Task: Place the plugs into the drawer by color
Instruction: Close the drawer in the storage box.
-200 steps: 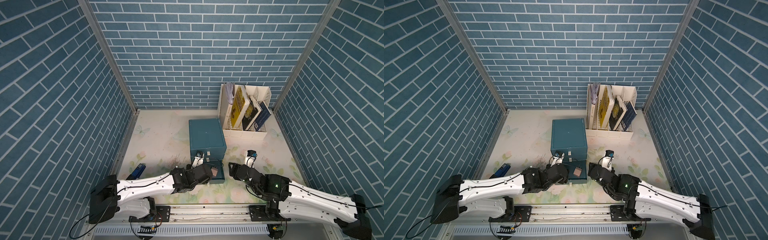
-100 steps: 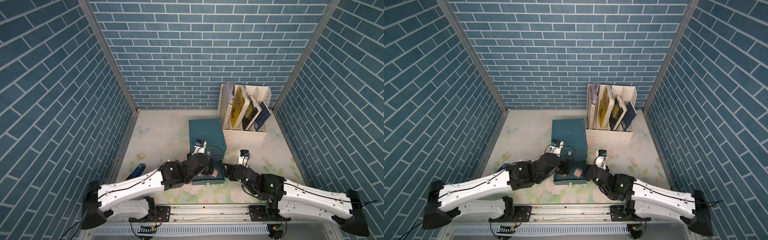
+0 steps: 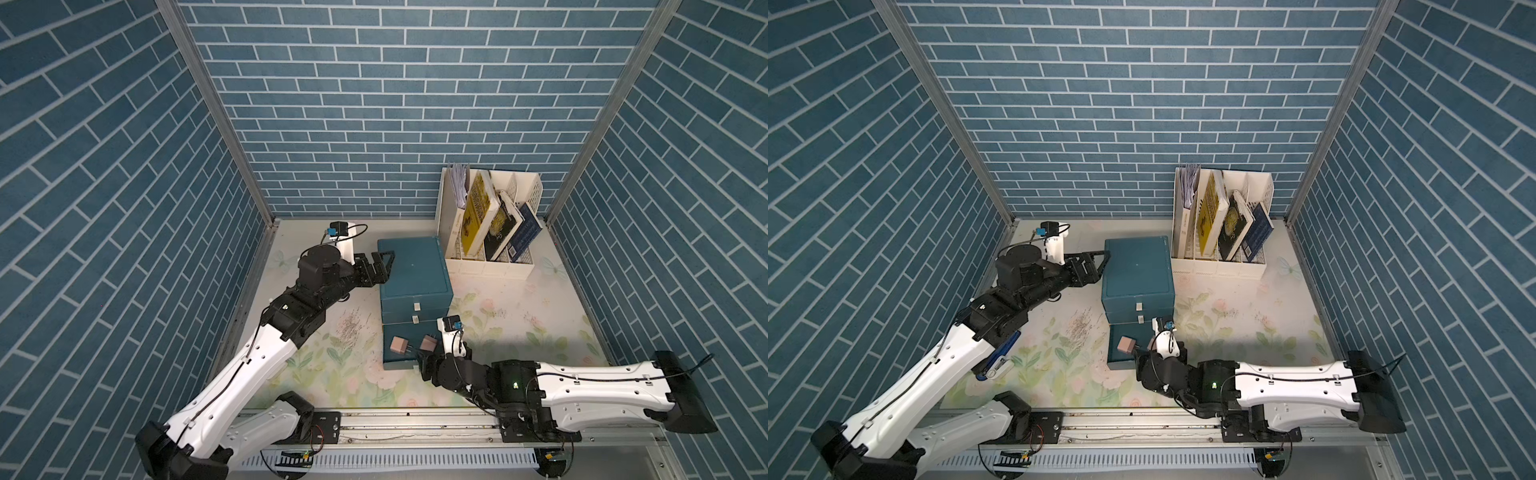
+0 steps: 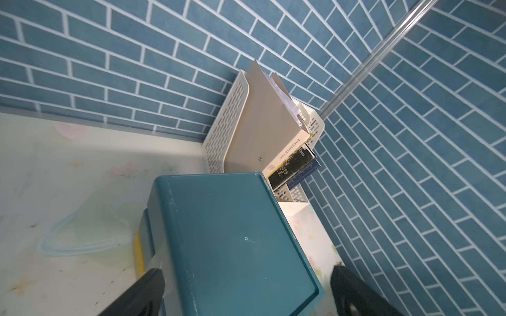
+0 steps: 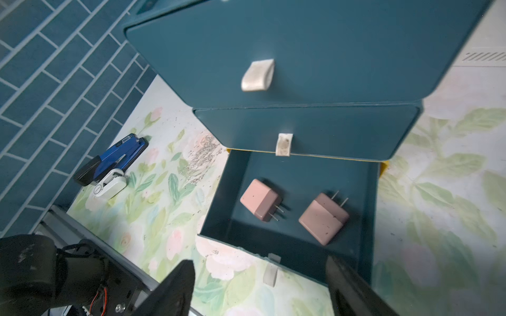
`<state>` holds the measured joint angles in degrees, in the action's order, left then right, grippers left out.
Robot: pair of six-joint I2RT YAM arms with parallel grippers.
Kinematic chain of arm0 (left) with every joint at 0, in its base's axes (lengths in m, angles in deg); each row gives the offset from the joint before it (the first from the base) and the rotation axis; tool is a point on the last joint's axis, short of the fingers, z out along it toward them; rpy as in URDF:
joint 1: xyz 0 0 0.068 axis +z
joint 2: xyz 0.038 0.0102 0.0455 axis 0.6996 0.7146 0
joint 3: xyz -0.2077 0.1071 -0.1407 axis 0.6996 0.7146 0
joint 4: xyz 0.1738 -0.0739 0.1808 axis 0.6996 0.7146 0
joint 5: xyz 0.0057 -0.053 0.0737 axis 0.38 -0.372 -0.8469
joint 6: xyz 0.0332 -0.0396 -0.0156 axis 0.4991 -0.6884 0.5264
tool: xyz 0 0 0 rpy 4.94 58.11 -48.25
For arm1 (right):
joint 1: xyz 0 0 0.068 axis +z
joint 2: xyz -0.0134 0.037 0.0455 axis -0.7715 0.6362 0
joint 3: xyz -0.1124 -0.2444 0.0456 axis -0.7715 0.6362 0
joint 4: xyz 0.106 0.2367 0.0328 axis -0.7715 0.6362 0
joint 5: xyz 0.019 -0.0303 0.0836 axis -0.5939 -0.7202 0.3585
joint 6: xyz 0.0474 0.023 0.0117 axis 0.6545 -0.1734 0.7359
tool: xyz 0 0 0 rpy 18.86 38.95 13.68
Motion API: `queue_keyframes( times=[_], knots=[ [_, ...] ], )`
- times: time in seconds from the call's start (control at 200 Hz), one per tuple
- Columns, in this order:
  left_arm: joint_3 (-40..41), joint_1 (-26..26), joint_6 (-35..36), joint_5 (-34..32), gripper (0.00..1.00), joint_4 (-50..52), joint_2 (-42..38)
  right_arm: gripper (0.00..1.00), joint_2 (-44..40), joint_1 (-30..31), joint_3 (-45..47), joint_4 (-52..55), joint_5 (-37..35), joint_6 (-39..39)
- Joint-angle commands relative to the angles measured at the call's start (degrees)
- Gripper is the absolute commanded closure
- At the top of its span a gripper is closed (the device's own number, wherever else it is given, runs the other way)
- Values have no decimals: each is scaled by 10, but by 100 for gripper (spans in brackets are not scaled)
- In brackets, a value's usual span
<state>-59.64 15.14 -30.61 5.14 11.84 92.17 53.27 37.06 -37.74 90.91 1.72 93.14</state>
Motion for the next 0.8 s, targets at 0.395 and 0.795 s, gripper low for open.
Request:
queue_keyframes(
  times=[0.395,0.795],
  knots=[
    [0,16,76,-73,8,74,25,20,48,48,15,-17,-16,65],
    [51,14,80,-51,19,57,30,24,113,71,9,-12,13,142]
  ],
)
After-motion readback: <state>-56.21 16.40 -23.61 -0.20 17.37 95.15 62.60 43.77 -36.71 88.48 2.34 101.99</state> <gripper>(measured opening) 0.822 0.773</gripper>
